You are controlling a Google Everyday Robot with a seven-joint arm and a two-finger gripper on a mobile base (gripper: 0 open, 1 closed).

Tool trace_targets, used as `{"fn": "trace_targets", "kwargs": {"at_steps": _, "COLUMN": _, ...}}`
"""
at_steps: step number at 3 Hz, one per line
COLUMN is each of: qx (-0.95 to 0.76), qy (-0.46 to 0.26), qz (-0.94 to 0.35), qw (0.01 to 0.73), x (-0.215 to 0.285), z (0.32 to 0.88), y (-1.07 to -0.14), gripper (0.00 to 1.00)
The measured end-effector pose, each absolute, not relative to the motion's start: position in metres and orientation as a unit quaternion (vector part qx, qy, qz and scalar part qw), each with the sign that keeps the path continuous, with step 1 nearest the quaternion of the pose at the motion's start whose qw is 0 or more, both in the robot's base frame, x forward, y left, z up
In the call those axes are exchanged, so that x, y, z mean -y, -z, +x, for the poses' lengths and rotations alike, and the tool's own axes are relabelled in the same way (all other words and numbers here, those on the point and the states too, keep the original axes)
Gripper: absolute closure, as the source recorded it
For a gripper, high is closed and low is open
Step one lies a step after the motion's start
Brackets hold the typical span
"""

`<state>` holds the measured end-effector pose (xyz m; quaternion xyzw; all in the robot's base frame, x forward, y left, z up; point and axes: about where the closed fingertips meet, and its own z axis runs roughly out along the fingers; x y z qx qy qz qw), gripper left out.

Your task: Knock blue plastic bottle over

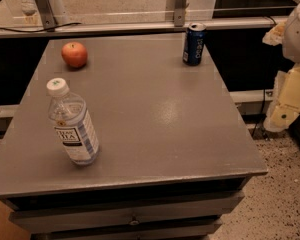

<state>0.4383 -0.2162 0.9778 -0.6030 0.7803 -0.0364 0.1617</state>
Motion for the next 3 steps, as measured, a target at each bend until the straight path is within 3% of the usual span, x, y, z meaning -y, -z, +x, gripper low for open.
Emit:
{"fn": "trace_targets", "kwargs": {"at_steps": 1, "qx": -0.780, "qy": 0.036, "qz": -0.603, "qw": 0.162, "x": 0.216, "z": 0.438, "y": -0.978, "gripper": 0.00}}
{"fn": "trace_targets", "kwargs": {"at_steps": 3, "qx": -0.765, "qy": -0.059, "qz": -0.609, "qw": 0.200, "x": 0.186, "z": 0.434, "y": -0.934, "gripper": 0.00}}
